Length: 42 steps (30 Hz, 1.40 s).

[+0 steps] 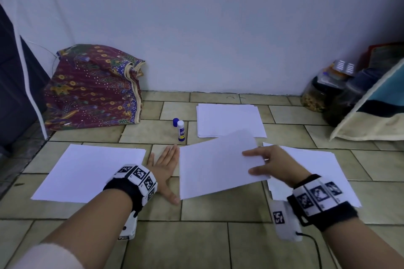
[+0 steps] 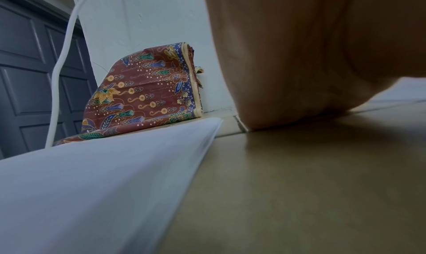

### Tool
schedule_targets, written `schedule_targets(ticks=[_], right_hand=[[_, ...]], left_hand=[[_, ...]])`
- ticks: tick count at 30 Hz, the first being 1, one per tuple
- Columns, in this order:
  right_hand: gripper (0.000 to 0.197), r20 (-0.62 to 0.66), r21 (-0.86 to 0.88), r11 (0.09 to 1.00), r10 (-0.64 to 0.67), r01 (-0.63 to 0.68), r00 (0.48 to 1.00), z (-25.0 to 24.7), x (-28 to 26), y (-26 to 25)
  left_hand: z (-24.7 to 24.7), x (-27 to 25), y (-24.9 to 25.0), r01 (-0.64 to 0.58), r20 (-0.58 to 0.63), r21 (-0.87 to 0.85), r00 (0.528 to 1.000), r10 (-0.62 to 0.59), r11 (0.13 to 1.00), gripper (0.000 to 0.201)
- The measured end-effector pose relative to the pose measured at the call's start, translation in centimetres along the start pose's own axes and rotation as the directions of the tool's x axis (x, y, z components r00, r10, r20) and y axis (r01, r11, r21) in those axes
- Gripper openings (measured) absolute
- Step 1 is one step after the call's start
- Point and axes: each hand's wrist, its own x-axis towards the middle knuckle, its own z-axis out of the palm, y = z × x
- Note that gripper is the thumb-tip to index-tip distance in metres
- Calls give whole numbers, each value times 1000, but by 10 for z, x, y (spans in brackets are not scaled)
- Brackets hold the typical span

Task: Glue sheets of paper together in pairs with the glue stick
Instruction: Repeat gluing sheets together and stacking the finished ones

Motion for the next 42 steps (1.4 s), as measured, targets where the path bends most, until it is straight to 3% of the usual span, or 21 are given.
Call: schedule_targets(ticks=[2,8,13,18,22,26,29,31,36,39,42], right_hand=[[50,-94,30,999,-38,41,995,-23,2,1],[51,-236,173,974,-104,147,966,-58,34,-3],[50,-312,26,996,-74,87,947,-48,88,-7],[49,-285,-140,990,-7,-35,958,-43,127,-7],[48,-240,-345,927,65,-148,969,-40,152,3],[48,-223,-444,871,120,-211,967,-35,161,14],[48,-232,-477,847,137,-235,963,-29,164,19],[48,-237,-518,813,162,-265,958,-27,164,19],[52,-237,-666,670,226,-327,945,-26,160,12],[64,-223,-710,629,226,-317,948,-30,152,2],[87,-111,-710,650,278,-272,954,-38,133,-6]], left_hand=[[2,1,0,12,-13,-1,1000,-12,1000,146],[3,5,3,45,-17,33,999,-44,998,144],[6,7,-1,29,-23,16,999,-29,999,154],[11,8,-2,26,-61,-1,998,-26,1000,147],[9,7,-1,24,-60,-6,998,-24,1000,146],[10,7,-2,24,-64,-12,998,-25,1000,146],[9,8,-4,15,-44,-9,999,-16,1000,161],[8,10,-5,16,-35,1,999,-16,1000,170],[8,11,-7,0,-32,-5,999,0,1000,161],[8,11,-6,4,-28,-2,1000,-4,1000,159],[9,10,-3,12,-52,4,999,-11,1000,148]])
